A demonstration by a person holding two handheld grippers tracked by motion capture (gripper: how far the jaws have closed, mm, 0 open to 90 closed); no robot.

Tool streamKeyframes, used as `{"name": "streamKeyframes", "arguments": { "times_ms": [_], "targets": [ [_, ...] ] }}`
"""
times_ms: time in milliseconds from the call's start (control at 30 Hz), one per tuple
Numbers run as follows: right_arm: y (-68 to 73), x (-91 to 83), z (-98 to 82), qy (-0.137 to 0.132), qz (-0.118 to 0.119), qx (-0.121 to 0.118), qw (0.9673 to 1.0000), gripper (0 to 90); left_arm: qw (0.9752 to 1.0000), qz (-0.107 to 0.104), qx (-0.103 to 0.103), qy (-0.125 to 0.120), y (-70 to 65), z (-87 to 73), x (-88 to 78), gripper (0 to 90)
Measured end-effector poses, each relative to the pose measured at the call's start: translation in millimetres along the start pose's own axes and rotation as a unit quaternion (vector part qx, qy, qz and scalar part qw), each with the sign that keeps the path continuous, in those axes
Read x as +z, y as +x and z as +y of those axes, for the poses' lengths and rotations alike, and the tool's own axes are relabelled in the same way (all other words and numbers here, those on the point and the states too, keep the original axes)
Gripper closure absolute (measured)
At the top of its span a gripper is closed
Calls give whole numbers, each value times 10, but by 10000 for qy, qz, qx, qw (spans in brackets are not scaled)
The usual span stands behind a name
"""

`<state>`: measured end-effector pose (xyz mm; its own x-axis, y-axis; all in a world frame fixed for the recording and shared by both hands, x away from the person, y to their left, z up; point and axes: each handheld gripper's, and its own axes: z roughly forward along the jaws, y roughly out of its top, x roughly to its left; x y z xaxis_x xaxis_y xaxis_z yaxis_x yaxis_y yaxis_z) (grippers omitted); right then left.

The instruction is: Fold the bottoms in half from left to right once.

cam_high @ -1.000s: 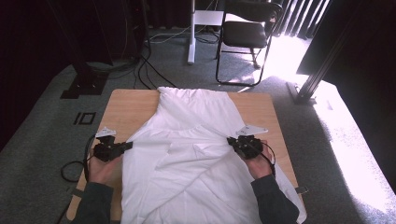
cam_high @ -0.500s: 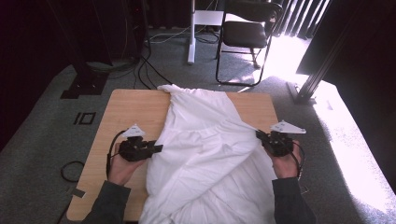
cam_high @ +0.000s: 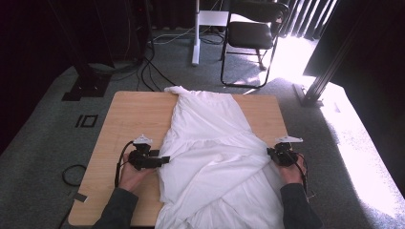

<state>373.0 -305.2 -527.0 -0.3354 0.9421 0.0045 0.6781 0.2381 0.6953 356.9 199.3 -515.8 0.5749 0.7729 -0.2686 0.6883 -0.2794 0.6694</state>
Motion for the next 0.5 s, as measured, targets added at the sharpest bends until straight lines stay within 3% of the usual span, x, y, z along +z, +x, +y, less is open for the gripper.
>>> {"name": "streamKeyframes", "arguments": {
  "times_ms": [67,233,400,500],
  "targets": [
    [-2,24,-22,30,20,31,10000,892,9998,158,-44,103,-9,-43,56,297],
    [-1,84,-77,137,41,51,9999,883,9992,247,10,303,-24,-115,182,300],
    [12,140,-122,231,84,91,9997,874,9980,454,306,305,-86,-121,267,455],
    [28,158,-143,210,94,118,9997,875,9961,660,533,256,-119,-119,300,626]
  ]
}}
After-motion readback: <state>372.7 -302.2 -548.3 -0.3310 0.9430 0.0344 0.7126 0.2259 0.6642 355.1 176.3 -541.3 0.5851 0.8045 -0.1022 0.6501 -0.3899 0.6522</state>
